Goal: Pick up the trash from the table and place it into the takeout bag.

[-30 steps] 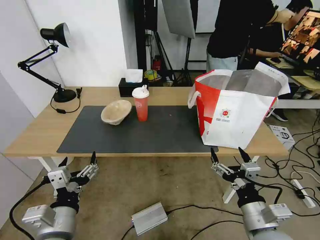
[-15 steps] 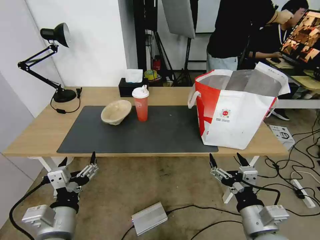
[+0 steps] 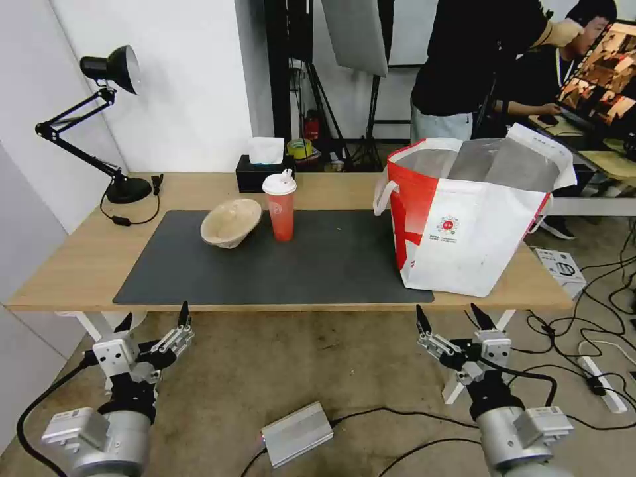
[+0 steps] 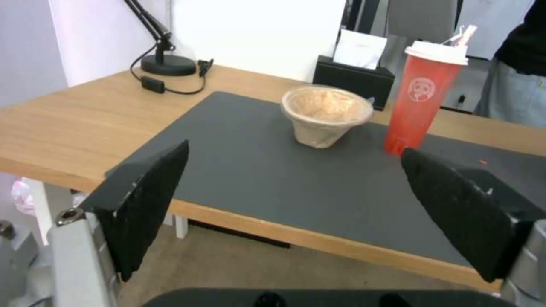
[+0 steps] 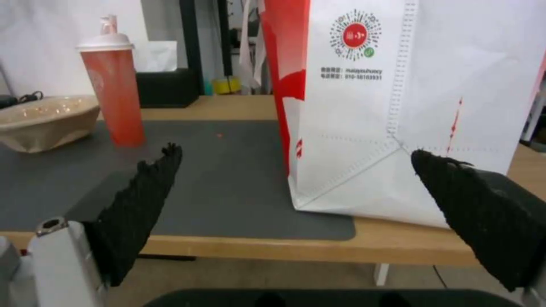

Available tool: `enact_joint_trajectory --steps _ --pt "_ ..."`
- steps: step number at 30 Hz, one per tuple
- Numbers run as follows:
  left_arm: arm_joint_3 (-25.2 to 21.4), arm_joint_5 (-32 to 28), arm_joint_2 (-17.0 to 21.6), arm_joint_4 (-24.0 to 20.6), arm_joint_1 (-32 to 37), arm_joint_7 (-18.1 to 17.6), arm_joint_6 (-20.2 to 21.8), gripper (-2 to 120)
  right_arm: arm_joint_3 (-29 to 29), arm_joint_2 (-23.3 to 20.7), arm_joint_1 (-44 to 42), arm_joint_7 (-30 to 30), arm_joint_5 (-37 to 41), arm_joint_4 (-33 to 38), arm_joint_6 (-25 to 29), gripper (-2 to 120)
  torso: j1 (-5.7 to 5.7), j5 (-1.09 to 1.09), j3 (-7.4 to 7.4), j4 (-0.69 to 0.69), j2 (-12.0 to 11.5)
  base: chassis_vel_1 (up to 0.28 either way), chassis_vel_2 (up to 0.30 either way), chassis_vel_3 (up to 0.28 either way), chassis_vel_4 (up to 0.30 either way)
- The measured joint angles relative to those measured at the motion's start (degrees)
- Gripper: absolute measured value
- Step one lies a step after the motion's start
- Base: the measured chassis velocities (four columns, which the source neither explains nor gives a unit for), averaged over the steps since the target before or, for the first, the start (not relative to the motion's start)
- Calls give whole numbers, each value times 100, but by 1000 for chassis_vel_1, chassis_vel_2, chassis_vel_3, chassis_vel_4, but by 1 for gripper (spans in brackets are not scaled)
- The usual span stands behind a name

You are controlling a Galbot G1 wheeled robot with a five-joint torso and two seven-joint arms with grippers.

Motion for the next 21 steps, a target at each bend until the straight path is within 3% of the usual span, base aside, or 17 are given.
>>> enact_joint_trajectory --steps 8,10,16,21 --pt "-2 -9 -13 -2 -10 -1 -1 100 -21 16 75 -199 46 2 99 100 0 0 0 0 0 0 0 0 0" --pt "-1 -9 -21 5 -17 -1 -2 100 -54 -2 218 -836 158 -22 356 100 0 0 0 -1 0 0 0 0 0" --pt "-32 -9 -10 4 -12 -1 -6 100 -125 -175 577 -1813 397 -46 677 100 0 0 0 0 0 0 0 0 0" --pt "-69 -1 -1 3 -11 2 -21 100 -184 -325 898 -2172 578 -65 727 100 0 0 0 0 0 0 0 0 0"
